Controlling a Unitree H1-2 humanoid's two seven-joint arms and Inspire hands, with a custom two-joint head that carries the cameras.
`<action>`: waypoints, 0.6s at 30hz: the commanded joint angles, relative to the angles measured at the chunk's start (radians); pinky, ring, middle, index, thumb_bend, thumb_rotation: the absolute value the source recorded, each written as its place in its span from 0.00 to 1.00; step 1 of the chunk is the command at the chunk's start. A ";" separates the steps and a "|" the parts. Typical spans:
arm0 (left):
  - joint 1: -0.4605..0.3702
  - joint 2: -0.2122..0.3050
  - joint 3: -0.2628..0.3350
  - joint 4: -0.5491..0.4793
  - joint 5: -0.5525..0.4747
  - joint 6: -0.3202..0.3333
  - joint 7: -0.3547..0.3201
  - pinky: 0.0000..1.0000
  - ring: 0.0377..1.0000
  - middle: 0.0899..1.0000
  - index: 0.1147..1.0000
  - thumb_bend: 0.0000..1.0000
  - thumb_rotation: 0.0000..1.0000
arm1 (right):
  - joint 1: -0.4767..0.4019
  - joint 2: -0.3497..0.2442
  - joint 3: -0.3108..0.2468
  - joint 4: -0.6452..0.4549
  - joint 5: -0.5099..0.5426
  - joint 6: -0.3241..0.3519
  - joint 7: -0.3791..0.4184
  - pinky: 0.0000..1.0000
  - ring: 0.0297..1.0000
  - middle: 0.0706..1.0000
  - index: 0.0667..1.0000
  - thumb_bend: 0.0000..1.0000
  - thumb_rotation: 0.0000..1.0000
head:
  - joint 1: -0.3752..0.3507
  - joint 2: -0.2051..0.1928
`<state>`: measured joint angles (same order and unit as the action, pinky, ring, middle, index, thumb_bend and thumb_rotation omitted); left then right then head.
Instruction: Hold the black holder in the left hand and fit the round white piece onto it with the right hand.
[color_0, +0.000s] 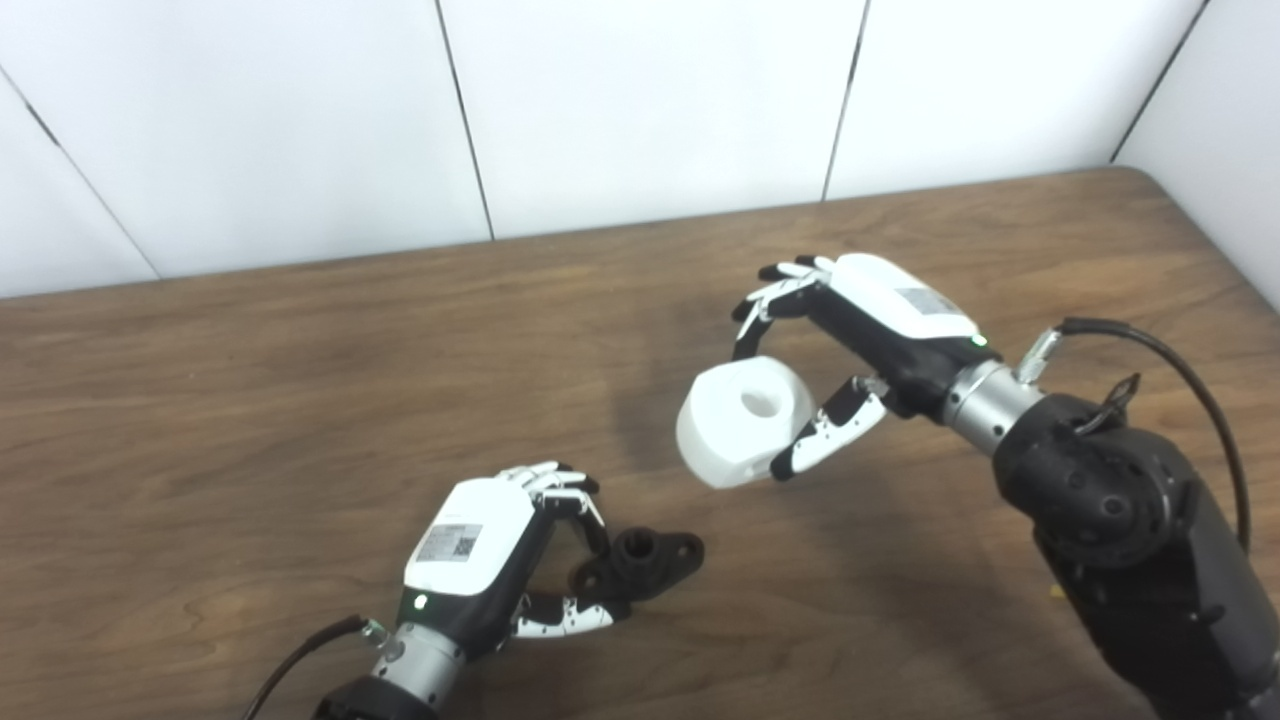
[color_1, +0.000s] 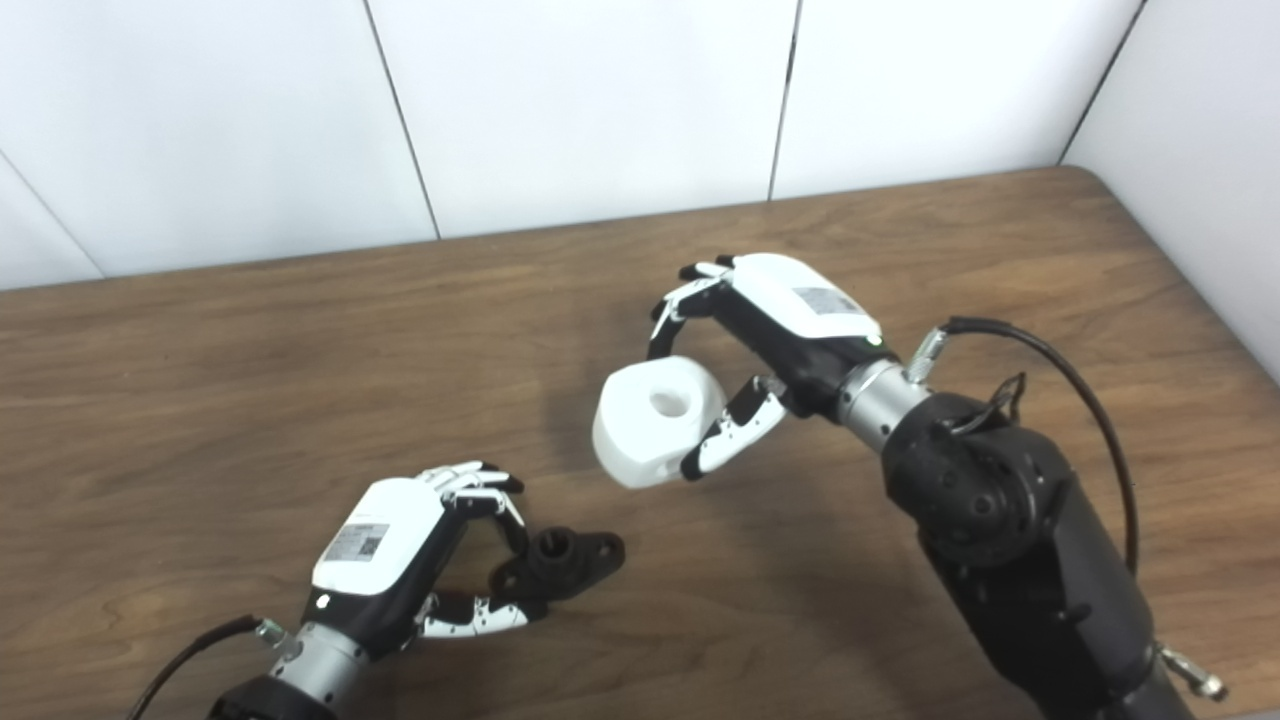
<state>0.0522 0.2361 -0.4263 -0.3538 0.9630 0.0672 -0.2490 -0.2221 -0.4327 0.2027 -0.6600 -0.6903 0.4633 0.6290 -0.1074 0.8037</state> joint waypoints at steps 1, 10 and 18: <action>0.006 0.007 -0.014 0.013 0.037 0.015 -0.047 0.84 0.85 0.76 0.42 0.52 0.05 | -0.019 0.013 0.007 -0.048 -0.010 -0.025 -0.015 1.00 0.93 0.77 0.44 0.53 0.14 | 0.001 0.004; -0.001 -0.005 -0.021 0.009 0.052 0.023 -0.061 0.84 0.85 0.76 0.42 0.52 0.05 | -0.010 0.049 0.048 -0.080 -0.022 -0.027 0.011 1.00 0.93 0.77 0.44 0.53 0.14 | 0.017 0.021; -0.004 -0.023 -0.021 0.007 0.068 0.031 -0.079 0.84 0.85 0.76 0.42 0.52 0.05 | 0.005 0.063 0.071 -0.104 -0.032 -0.025 0.040 1.00 0.94 0.77 0.44 0.53 0.15 | 0.031 0.023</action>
<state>0.0433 0.2008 -0.4379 -0.3565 0.9998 0.0813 -0.2833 -0.1973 -0.3721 0.2806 -0.7292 -0.7210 0.4568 0.6738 -0.0767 0.8268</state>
